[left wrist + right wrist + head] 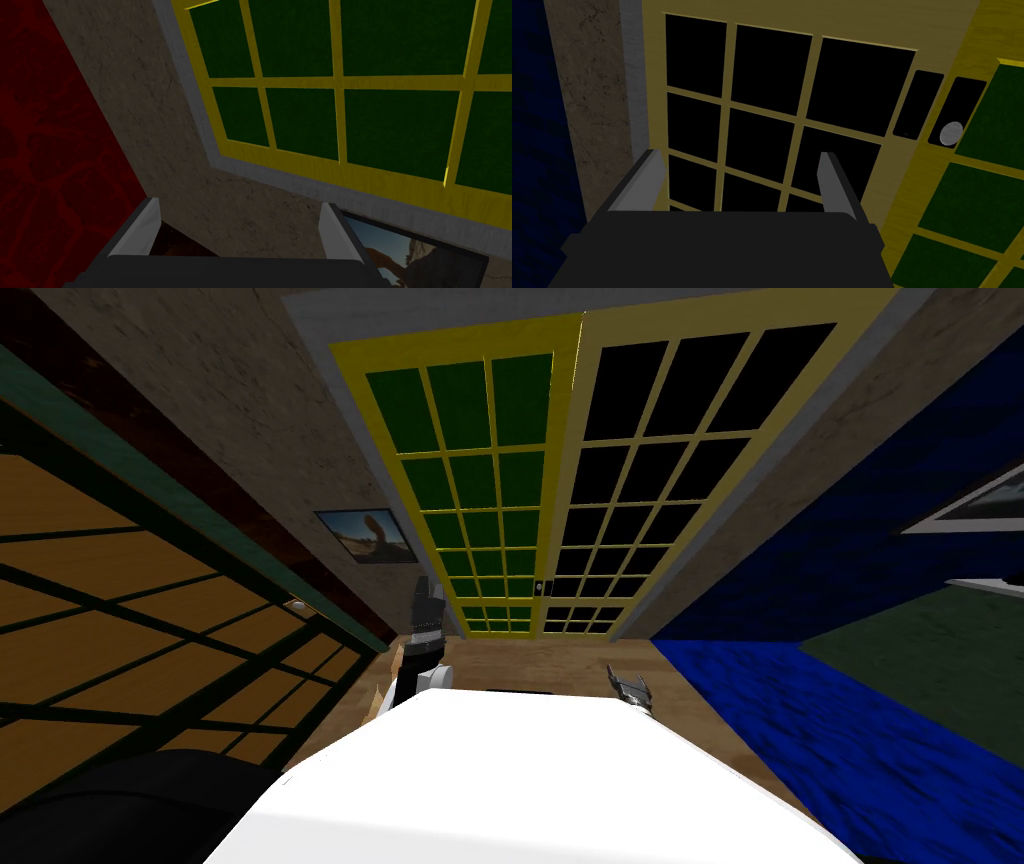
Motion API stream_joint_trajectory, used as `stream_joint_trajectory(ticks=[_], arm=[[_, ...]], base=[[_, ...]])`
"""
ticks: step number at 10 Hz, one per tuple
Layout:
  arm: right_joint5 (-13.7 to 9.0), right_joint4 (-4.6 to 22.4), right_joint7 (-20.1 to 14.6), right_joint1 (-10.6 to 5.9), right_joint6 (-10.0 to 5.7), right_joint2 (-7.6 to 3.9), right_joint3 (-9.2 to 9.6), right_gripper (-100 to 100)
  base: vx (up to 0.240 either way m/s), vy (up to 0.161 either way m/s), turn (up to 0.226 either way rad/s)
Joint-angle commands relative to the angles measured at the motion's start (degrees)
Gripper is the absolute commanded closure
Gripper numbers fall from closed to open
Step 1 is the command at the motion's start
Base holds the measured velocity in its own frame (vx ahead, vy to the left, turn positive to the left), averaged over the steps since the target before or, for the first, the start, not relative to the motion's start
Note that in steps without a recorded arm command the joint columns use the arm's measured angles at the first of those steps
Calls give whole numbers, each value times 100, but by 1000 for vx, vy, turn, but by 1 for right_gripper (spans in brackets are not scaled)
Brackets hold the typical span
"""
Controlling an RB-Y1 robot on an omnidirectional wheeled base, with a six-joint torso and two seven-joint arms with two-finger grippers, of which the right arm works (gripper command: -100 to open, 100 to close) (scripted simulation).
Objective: Pull the door open
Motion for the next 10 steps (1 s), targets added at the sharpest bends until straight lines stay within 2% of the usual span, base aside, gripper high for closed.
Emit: stream_joint_trajectory(ticks=[1,4,6,7,10], arm=[[-67,34,126,-112,21,59,-95,-100],[-119,15,236,-348,54,190,-136,-100],[-119,15,236,-348,54,190,-136,-100],[-127,-6,277,-509,57,273,-116,-100],[-128,-37,317,-726,54,381,-72,-100]], base=[[104,-47,233],[171,-29,187],[89,-13,22],[110,-5,155],[174,-34,150]])
